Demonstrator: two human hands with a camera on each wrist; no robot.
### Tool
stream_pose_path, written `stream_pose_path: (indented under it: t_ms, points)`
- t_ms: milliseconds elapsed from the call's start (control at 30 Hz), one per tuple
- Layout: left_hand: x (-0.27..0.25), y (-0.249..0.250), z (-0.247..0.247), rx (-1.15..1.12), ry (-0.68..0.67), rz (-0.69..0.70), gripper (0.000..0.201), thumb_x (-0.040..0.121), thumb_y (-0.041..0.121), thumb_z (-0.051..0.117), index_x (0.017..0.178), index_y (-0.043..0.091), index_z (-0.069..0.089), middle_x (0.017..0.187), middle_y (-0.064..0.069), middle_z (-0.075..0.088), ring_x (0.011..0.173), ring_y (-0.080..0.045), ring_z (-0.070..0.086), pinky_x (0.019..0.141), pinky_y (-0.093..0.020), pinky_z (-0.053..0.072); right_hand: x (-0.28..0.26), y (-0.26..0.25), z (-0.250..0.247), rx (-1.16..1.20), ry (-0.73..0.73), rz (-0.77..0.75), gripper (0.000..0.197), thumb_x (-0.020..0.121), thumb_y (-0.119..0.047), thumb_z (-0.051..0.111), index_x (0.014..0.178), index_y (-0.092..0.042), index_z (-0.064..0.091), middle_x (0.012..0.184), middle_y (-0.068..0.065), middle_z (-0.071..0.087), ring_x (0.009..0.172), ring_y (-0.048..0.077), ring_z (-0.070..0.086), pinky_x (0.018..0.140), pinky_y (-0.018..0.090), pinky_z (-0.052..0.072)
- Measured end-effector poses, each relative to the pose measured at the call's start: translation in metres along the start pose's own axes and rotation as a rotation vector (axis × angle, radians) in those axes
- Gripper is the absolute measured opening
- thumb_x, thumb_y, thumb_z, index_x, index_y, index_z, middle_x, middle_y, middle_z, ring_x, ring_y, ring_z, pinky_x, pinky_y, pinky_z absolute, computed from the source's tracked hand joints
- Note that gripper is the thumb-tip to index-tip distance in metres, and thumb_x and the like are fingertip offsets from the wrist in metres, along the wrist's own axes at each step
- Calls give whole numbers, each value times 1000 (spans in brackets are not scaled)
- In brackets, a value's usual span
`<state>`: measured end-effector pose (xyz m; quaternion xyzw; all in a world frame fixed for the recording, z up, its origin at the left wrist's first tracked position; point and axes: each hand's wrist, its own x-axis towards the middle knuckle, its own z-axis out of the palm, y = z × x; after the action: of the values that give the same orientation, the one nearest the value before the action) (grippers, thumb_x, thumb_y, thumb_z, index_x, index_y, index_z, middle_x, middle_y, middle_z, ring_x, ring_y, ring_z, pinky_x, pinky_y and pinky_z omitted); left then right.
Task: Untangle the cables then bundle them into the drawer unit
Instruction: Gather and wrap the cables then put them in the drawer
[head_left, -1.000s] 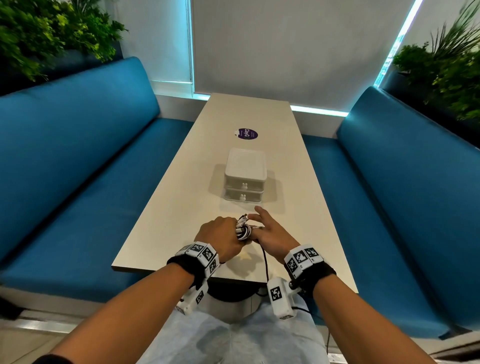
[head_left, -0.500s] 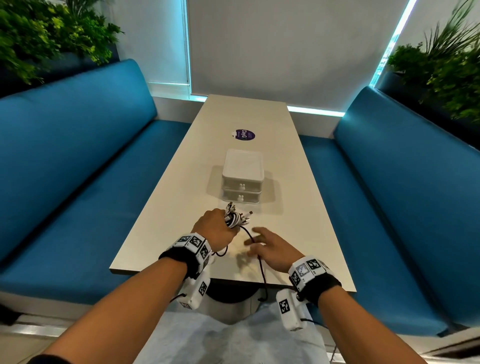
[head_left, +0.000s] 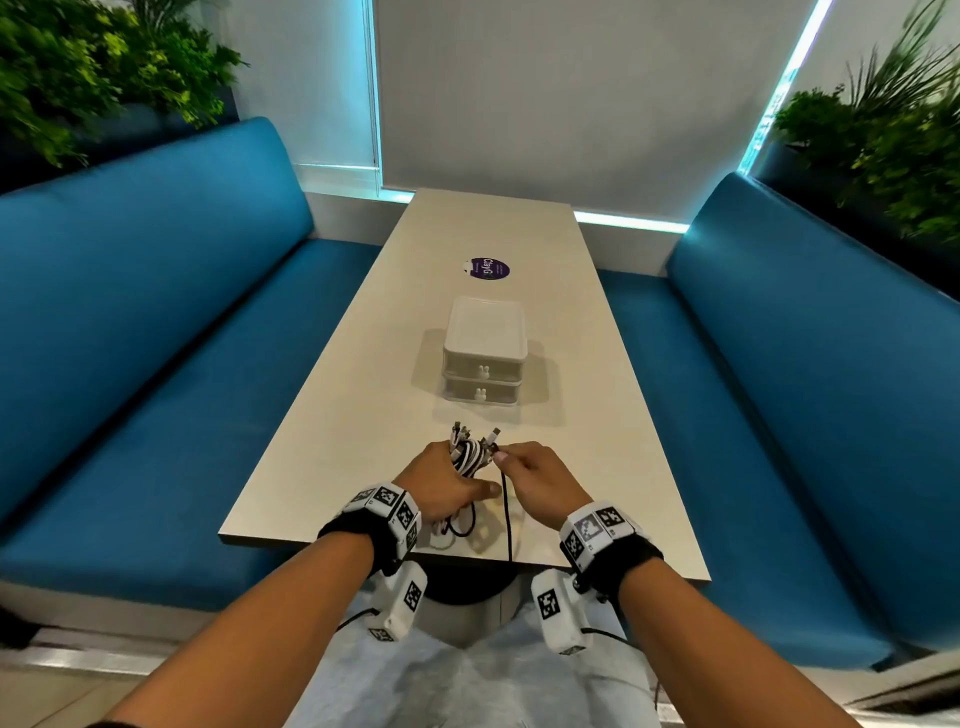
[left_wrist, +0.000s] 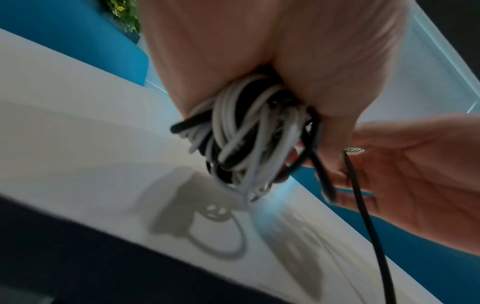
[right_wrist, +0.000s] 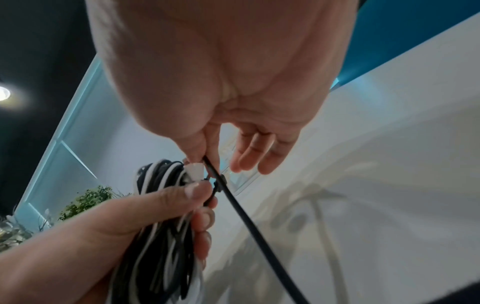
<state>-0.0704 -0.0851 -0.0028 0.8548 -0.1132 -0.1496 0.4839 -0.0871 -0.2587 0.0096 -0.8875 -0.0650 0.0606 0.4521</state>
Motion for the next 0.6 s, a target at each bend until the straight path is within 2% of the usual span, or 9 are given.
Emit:
stream_pose_path:
  t_ms: [67, 133, 167, 267, 333, 400, 467, 533, 600]
  points:
    - [0, -1, 2, -7, -40, 47, 36, 68, 47, 81, 98, 31, 71, 80, -4, 72, 70, -18, 64, 71, -36, 54, -1, -3, -2, 52, -54, 42, 35, 98, -18, 40, 102, -2, 70, 96, 12, 70, 84, 21, 59, 76, 26, 42]
    - [-1, -2, 4, -24, -35, 57, 43, 65, 45, 85, 104, 33, 71, 73, 7, 70, 66, -11, 63, 67, -31, 51, 2, -2, -1, 53, -107, 59, 40, 94, -23, 35, 104, -5, 69, 103, 18, 69, 98, 34, 62, 77, 30, 44]
    - [-1, -3, 6, -37, -25, 48, 45, 63, 43, 87, 102, 31, 71, 72, 12, 69, 66, -6, 63, 68, -28, 52, 3, -4, 0, 35, -131, 77, 42, 93, -27, 33, 105, -6, 68, 104, 17, 69, 99, 35, 62, 80, 34, 46]
    - [1, -4, 10, -20, 30, 1, 45, 56, 37, 91, 94, 31, 70, 85, 13, 73, 82, -4, 69, 80, -27, 55, 4, -12, 1, 34, -184, 117, 46, 77, -31, 31, 102, -5, 60, 84, 3, 59, 76, 21, 52, 84, 43, 45]
    - [2, -3, 10, 62, 107, -45, 38, 60, 29, 87, 93, 28, 68, 83, 10, 71, 84, -9, 68, 71, -22, 52, 6, -15, 1, 88, -190, 148, 46, 72, -30, 30, 104, -9, 57, 79, -6, 50, 72, 14, 45, 82, 37, 40]
    - [3, -2, 9, 127, 158, -77, 26, 67, 18, 77, 90, 22, 65, 77, 7, 67, 77, -16, 66, 58, -19, 44, 6, -16, 0, 16, -224, 127, 39, 85, -27, 33, 110, -10, 58, 91, -4, 53, 79, 12, 47, 82, 28, 37]
    - [4, -2, 5, 144, 175, -94, 18, 70, 13, 71, 84, 20, 62, 73, 5, 64, 69, -15, 62, 51, -18, 39, 8, -8, -2, -135, -241, 126, 37, 97, -17, 33, 125, -13, 56, 110, 7, 48, 96, 18, 47, 87, 28, 36]
    - [6, -1, -1, 128, 194, -96, 17, 70, 14, 70, 83, 20, 62, 73, 4, 65, 68, -15, 62, 54, -21, 41, 5, -2, -2, -117, -213, 154, 40, 95, -18, 40, 133, -22, 53, 117, 5, 42, 103, 17, 49, 94, 29, 39]
    - [10, 1, -7, 46, 221, -115, 16, 68, 15, 69, 84, 19, 65, 73, 1, 70, 70, -17, 69, 61, -25, 51, 1, 7, 2, -92, -200, 136, 41, 90, -24, 51, 131, -21, 53, 115, 0, 54, 105, 16, 57, 100, 34, 44]
